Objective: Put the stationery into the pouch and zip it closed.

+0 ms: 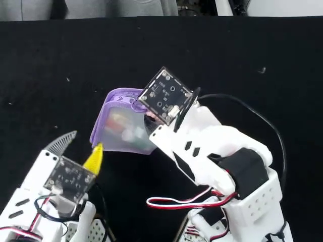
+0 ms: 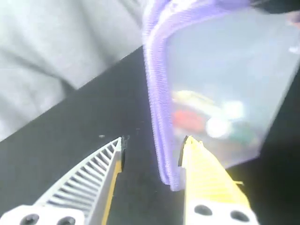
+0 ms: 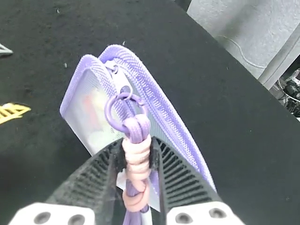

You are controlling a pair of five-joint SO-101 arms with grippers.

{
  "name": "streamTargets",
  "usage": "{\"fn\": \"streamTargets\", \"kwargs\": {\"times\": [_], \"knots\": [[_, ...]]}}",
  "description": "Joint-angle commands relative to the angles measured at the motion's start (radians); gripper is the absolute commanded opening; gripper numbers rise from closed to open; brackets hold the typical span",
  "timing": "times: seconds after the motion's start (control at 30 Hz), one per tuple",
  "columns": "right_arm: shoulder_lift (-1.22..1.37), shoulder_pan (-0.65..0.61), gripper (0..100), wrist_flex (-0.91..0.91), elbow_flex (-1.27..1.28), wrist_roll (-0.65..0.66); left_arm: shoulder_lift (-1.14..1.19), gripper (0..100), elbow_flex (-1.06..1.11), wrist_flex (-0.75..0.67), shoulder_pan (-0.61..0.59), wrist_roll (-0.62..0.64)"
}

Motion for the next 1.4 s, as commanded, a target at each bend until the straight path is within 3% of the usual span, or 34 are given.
{"fn": "streamTargets", "kwargs": {"times": [0.0, 0.23, 0.4, 0.63, 1.07, 1.37], "knots": [[0.001, -0.011, 1.1, 0.092, 0.082, 0.074, -0.005, 21, -0.041, 0.028, 0.081, -0.011], [-0.001, -0.012, 1.1, 0.157, 0.076, 0.129, -0.011, 21, -0.070, 0.061, 0.191, -0.011], [-0.001, -0.029, 1.1, 0.195, 0.073, 0.163, -0.012, 21, -0.070, 0.068, 0.196, 0.028], [-0.001, -0.206, 1.1, 0.261, 0.050, 0.135, -0.014, 21, -0.071, 0.078, 0.197, 0.026], [-0.001, -0.212, 1.1, 0.262, 0.054, 0.127, -0.014, 21, -0.151, 0.077, 0.200, 0.028], [-0.001, -0.213, 1.1, 0.265, 0.054, 0.127, -0.012, 21, -0.157, 0.109, 0.414, 0.031]]}}
